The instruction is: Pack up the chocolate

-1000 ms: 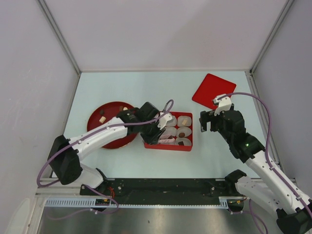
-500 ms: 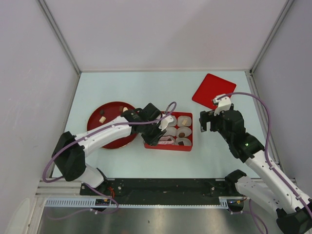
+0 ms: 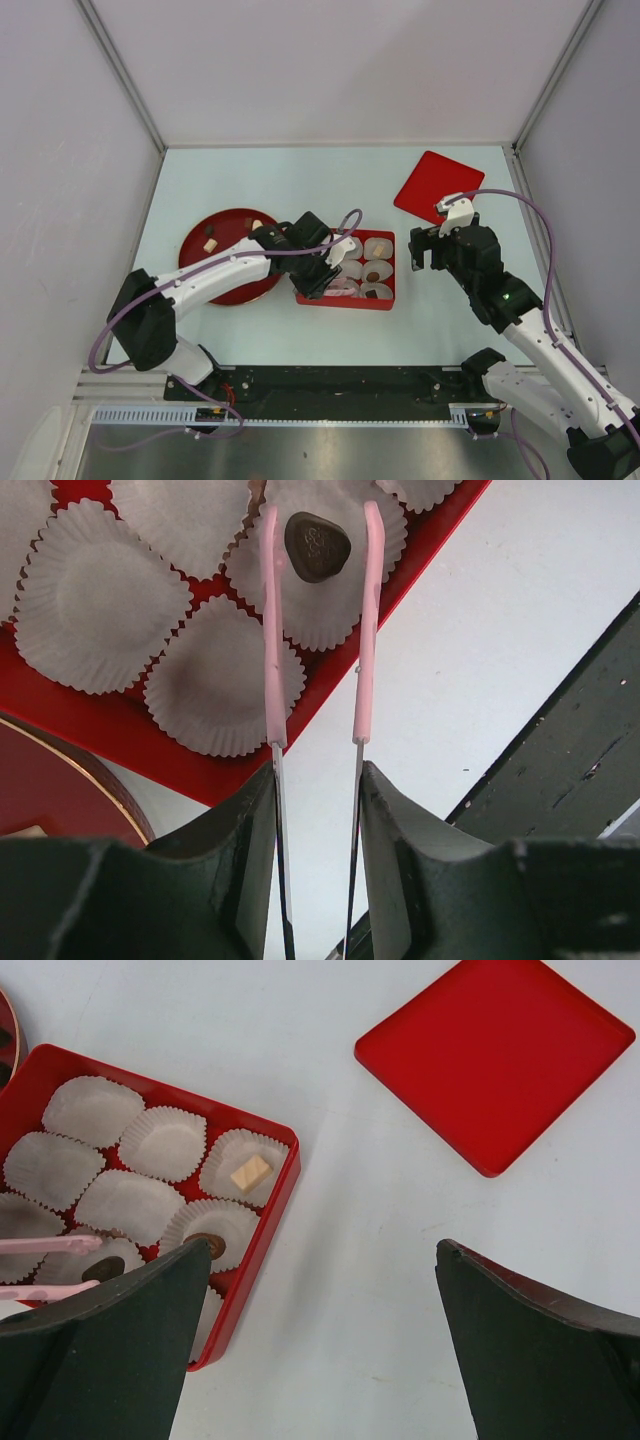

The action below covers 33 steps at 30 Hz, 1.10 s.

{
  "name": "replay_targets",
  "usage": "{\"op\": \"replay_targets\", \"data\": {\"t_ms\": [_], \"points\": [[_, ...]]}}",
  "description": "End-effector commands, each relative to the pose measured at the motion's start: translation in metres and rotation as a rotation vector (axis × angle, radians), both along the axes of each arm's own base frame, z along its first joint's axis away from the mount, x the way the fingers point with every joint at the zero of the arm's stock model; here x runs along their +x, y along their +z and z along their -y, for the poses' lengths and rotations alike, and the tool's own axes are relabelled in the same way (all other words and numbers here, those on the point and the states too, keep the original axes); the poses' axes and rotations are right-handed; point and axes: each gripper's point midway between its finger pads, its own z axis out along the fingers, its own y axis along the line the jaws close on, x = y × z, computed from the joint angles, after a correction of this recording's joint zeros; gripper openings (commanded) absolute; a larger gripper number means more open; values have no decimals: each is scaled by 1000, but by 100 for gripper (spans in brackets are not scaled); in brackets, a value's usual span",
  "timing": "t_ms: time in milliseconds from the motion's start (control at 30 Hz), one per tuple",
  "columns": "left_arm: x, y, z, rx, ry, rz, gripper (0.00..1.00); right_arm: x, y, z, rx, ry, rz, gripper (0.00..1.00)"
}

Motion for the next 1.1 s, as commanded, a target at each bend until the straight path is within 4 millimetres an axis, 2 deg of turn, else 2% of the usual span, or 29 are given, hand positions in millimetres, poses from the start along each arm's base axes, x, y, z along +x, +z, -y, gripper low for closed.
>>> {"op": "replay_targets", "data": {"t_ms": [0,67,233,400,567,733,800,933,1067], "points": [[6,21,11,-63,-19,50,40,2,9,-3,15,8,33,99],[6,26,11,-74,-14,59,38,2,9,-3,16,8,34,99],[11,52,12,-142,20,137,36,2,10,-4,18,11,38,99],[21,69,0,-163,130,193,35,1,12,-3,23,11,44,100],[36,81,-36,-145,366,243,35,1,13,-4,24,19,45,99],[42,80,-85,-86,610,279,35,0,13,-7,30,31,45,99],[39,80,-101,-83,700,279,35,1,13,-8,31,33,45,99],[32,66,-141,-18,888,258,35,0,13,-11,36,43,42,99],[21,52,-168,18,1041,204,35,-1,12,-13,40,52,37,99]]}}
